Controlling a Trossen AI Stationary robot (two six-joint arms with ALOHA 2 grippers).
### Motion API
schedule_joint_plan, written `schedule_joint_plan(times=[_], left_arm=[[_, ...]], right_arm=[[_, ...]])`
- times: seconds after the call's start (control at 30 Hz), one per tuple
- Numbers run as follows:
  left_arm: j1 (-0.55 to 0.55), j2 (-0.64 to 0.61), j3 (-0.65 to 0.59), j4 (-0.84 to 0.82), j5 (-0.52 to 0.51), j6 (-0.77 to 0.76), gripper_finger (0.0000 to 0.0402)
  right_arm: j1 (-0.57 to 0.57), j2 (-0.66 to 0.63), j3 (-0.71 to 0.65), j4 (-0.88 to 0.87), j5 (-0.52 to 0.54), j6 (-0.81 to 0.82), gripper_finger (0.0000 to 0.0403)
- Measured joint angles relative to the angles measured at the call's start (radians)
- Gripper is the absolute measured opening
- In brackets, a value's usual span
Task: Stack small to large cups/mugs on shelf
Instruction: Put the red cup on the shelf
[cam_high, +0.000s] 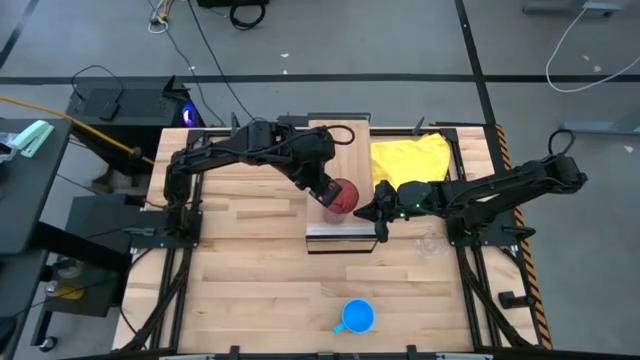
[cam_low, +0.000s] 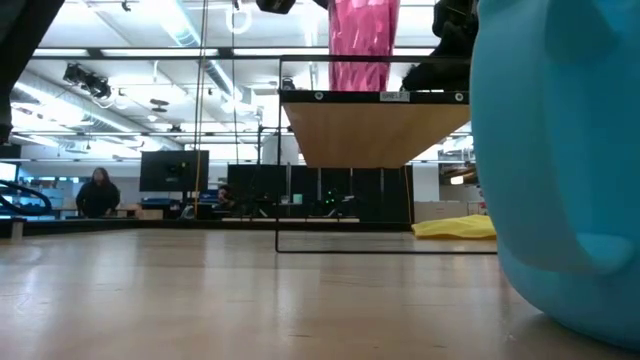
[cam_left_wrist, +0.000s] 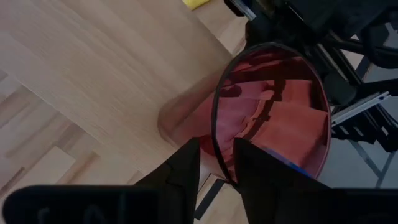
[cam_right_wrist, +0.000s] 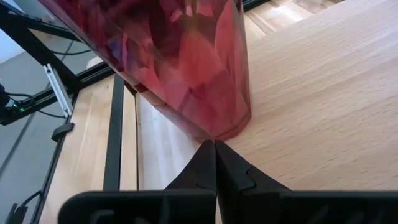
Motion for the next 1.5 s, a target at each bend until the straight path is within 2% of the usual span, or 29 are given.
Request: schedule_joint_plan(times=[0.5, 0.9, 1.03, 1.1, 1.17, 1.3, 1.37, 1.5], left_arm=[[0.025, -0.002, 0.000, 0.009, 0.002, 0.024, 0.0133], [0.057, -0.053, 0.002, -0.005, 0.010, 0.026, 0.0148], [0.078, -0.089, 0.002, -0.124, -0.022, 0.041, 0.0141], [0.077, -0.105, 0.001, -0.227, -0.095, 0.027, 0.0137], [0.057, -0.138, -0.045, -0.186, -0.164, 0.031, 0.0133], [-0.004, -0.179, -0.137, -0.197, -0.201, 0.022, 0.0123], [-0.033, -0.194, -0.238, -0.198, -0.260, 0.002, 0.0118], [-0.071, -0.249, -0.434, -0.081, -0.282, -0.051, 0.0109]], right_arm=[[0.000, 0.000, 0.000, -0.010, -0.002, 0.000, 0.0000], [0.000, 0.000, 0.000, -0.022, -0.002, 0.012, 0.0000], [0.000, -0.001, 0.000, -0.027, -0.002, 0.019, 0.0000], [0.000, -0.005, -0.001, -0.036, -0.002, 0.021, 0.0000], [0.000, -0.016, -0.001, -0.046, -0.003, 0.026, 0.0000], [0.000, -0.047, -0.001, -0.074, 0.008, 0.036, 0.0000], [0.000, -0.064, 0.000, -0.072, 0.025, 0.041, 0.0000], [0.000, -0.100, -0.001, -0.106, 0.039, 0.042, 0.0000]])
